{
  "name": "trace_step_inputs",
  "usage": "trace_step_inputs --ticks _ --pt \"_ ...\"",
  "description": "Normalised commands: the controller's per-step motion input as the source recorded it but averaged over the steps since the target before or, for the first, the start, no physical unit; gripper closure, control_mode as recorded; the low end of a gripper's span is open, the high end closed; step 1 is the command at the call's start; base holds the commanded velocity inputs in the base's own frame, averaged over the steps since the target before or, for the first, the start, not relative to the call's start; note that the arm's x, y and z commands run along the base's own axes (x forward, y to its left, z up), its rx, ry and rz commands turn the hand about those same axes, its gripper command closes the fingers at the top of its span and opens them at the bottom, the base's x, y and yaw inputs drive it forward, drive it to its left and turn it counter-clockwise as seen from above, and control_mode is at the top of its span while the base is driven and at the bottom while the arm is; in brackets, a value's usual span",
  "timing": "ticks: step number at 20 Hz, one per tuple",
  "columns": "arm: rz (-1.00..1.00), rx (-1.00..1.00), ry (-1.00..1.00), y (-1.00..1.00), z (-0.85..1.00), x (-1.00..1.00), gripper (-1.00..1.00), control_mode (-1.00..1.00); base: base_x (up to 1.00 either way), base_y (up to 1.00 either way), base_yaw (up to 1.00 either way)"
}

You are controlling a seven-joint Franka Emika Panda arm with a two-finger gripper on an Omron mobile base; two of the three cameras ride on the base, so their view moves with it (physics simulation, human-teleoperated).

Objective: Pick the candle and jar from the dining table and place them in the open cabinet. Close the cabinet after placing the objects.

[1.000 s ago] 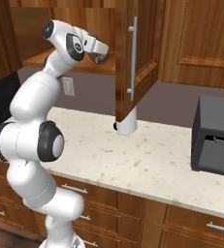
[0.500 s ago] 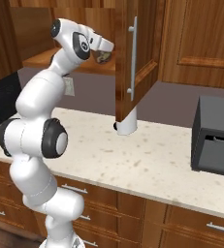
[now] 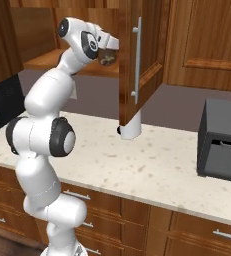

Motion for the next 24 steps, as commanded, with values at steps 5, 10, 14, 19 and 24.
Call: trace_step_inputs --ticks 5,10,14,19,24 --pt "0.01 0.0 -0.04 0.0 0.26 0.07 -1.0 -1.0 0.0 0.0 0.0" --pt "0.03 0.0 -0.05 0.0 0.21 0.0 -1.0 -1.0 0.0 0.0 0.0" --pt "0.08 -0.02 -0.1 0.08 -0.02 -0.31 -1.0 -1.0 0.0 0.0 0.0" --pt "0.11 -0.06 -0.14 0.11 -0.07 -0.56 -1.0 -1.0 0.0 0.0 0.0" --pt "0.13 -0.09 -0.17 0.07 -0.04 -0.65 -1.0 -1.0 0.0 0.0 0.0"
